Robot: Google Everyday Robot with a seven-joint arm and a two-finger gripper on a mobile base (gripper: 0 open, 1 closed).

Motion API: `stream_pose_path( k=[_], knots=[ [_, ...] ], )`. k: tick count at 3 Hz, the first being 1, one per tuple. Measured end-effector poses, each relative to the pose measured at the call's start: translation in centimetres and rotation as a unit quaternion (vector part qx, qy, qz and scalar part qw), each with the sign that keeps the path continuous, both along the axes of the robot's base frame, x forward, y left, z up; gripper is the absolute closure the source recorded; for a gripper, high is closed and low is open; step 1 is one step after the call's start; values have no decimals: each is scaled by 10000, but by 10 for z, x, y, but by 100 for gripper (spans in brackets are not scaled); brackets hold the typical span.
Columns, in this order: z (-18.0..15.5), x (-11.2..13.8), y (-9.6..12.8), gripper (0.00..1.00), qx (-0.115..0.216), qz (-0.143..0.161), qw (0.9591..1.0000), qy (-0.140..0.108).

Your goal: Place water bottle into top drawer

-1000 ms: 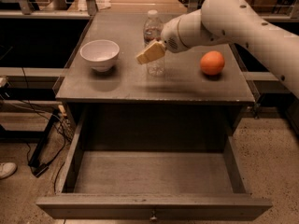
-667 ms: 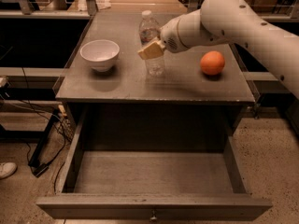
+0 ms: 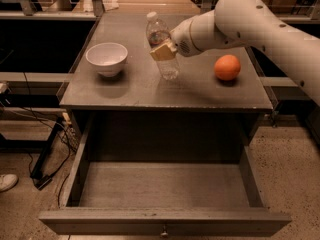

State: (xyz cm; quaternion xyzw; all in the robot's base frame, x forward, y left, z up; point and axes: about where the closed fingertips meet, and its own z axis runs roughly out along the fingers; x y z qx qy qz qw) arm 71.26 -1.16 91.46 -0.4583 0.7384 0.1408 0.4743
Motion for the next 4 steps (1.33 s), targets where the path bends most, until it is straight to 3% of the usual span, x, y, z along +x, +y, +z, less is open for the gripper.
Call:
stream_pose_path(
  k=[1,3,4],
  knots=[
    [0,0,0,100,0,0,10000,0],
    [12,-12,-5,100,102,-32,9999,21],
    [44,-51,-15,100,339,-120,9993,112]
  ],
)
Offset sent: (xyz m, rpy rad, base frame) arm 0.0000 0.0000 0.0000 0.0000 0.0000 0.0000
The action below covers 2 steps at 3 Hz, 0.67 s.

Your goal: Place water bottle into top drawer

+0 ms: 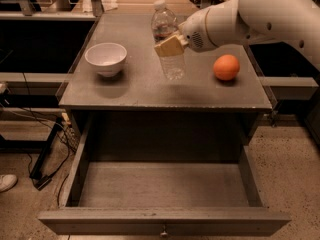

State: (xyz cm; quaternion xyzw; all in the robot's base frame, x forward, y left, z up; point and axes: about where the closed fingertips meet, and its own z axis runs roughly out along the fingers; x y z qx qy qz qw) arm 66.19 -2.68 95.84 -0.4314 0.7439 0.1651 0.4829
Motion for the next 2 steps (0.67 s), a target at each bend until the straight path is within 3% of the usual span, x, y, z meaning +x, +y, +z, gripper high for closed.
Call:
stream_pose_path(
  k=[2],
  knots=[
    [1,9,3,100,129,-22,9999,-6]
  ],
)
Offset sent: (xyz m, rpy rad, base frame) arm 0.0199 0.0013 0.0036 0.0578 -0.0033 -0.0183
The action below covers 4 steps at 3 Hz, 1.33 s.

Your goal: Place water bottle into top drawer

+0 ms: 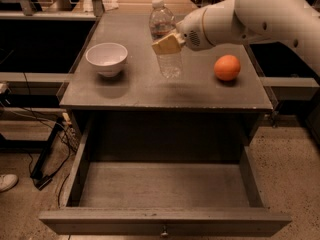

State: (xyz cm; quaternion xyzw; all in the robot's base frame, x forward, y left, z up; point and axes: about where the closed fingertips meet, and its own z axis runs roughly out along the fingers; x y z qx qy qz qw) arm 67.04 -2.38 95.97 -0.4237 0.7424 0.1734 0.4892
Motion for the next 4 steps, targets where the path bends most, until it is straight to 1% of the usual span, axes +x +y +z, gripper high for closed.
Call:
stream_pose_path(
  k=[1,2,3,4],
  knots=[
    [8,-19,-7,100,-38,-93,9999,-96],
    [20,-52,-21,100,-99,-334,9990,-280],
    [29,-85,-38,100,-105,-649,9970,-405],
    [34,-118,-54,100,-67,-963,9944,-439]
  ],
)
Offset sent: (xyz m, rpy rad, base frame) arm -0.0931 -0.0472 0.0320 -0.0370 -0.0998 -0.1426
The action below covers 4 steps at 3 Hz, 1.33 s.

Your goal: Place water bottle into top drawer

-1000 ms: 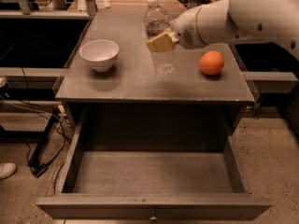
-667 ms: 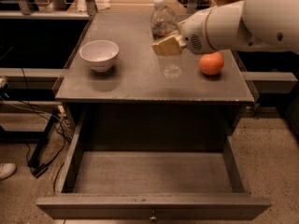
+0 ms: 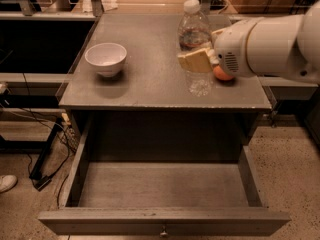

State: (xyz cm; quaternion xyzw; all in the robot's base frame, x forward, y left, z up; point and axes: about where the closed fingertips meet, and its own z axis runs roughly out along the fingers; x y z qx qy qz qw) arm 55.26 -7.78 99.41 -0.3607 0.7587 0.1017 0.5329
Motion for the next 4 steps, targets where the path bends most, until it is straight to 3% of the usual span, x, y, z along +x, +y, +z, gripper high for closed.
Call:
stream_pose_path(
  k=[1,2,4],
  knots=[
    [-3,-36,-14,100,40,-317,9995,73],
    [-3,-36,-14,100,41,-318,9995,73],
    [-42,-48,2,100,596,-507,9965,282]
  ],
)
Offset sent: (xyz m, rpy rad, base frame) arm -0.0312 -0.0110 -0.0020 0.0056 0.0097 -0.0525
